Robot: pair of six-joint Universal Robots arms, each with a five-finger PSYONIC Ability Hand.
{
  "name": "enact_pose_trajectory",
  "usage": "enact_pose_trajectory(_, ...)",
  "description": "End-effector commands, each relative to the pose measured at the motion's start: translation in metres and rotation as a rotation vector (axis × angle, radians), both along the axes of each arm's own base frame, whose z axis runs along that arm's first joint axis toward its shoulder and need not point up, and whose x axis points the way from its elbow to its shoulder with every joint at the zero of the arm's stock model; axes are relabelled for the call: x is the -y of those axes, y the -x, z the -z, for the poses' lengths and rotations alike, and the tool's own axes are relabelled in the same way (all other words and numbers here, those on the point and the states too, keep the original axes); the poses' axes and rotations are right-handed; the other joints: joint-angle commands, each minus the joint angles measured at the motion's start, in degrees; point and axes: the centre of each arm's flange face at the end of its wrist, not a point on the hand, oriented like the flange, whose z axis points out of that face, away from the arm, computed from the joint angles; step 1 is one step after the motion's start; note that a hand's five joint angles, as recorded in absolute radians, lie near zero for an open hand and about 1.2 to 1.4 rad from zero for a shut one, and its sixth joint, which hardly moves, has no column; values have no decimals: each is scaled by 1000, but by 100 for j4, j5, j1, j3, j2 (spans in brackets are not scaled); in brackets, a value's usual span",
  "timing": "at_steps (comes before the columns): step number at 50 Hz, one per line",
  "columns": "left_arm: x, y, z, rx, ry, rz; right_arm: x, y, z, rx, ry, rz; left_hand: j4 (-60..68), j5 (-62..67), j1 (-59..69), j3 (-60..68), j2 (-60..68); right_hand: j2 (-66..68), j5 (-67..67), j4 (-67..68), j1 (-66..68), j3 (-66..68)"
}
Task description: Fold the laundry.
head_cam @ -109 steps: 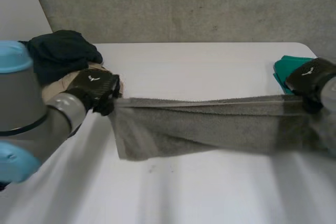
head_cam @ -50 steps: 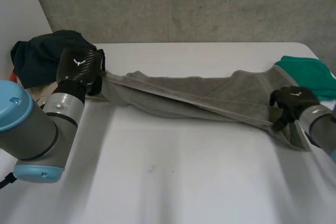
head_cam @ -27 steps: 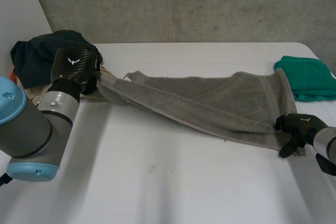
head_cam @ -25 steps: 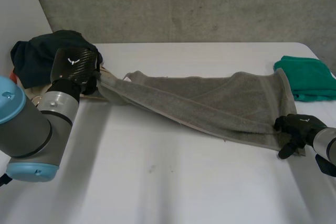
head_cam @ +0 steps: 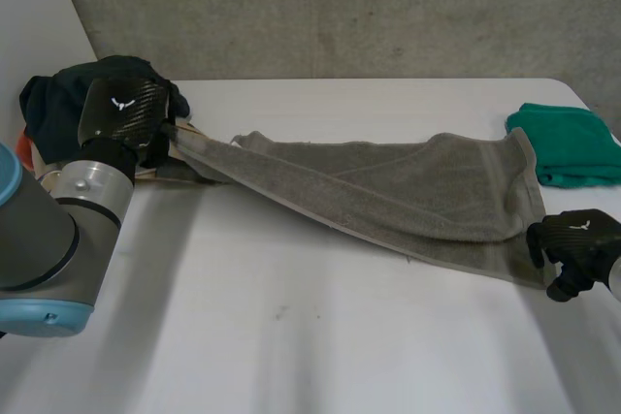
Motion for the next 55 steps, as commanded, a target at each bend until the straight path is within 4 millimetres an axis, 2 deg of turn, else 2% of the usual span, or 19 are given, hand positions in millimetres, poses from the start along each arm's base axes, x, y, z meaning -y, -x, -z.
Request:
enact_pose_trajectory(1,1,-1,1,1,-3,-3,12,-4,23,26,0,-44,1114,1313,1422,1146,1126,-173,-200,-218,-185,-195)
enact_pose_trajectory(5,2,-1,2,3,-4,-4,15,-5,30,29,-13,-47,1114,1313,1422,1146,1126,-728,-755,-773,-740,-750)
enact_pose_trajectory(11,2,-1,1,3,-3,-4,26,-5,33,22,59,-50,1114,1313,1422,1146,1126,-91,-118,-136,-103,-113)
enact_pose_trajectory(17,2,-1,2,4,-6,-4,34,-3,36,16,69,-46,1114,1313,1422,1146,1126,-72,-99,-118,-84,-94)
enact_pose_trajectory(26,2,-1,3,5,-9,-3,40,-3,45,16,55,-44,1114,1313,1422,1146,1126,-72,-99,-118,-84,-94)
enact_pose_trajectory(34,2,-1,3,5,-9,-4,44,-3,44,14,79,-46,1114,1313,1422,1146,1126,179,153,134,167,157)
enact_pose_trajectory(41,2,-1,3,5,-9,-3,51,-3,48,9,105,-46,1114,1313,1422,1146,1126,3567,3540,3522,3555,3545)
enact_pose_trajectory(44,1,-1,3,4,-11,-3,55,-2,48,3,116,-46,1114,1313,1422,1146,1126,3572,3545,3527,3560,3550)
enact_pose_trajectory(49,-3,-1,-1,9,-15,-1,60,1,39,-2,139,-29,1114,1313,1422,1146,1126,3572,3545,3527,3560,3550)
enact_pose_trajectory(52,-9,-5,-13,15,-16,-5,58,4,16,-15,178,-17,1114,1313,1422,1146,1126,3572,3545,3527,3560,3550)
enact_pose_trajectory(53,-12,-7,-16,19,-23,-8,56,4,5,-22,192,-12,1114,1313,1422,1146,1126,3572,3545,3527,3560,3550)
enact_pose_trajectory(54,-14,-9,-18,22,-30,-13,48,5,-16,-46,205,-2,1114,1313,1422,1146,1126,3572,3545,3527,3560,3550)
enact_pose_trajectory(55,-16,-12,-21,28,-40,-18,42,5,-25,-59,200,1,1114,1313,1422,1146,1126,3572,3545,3527,3560,3550)
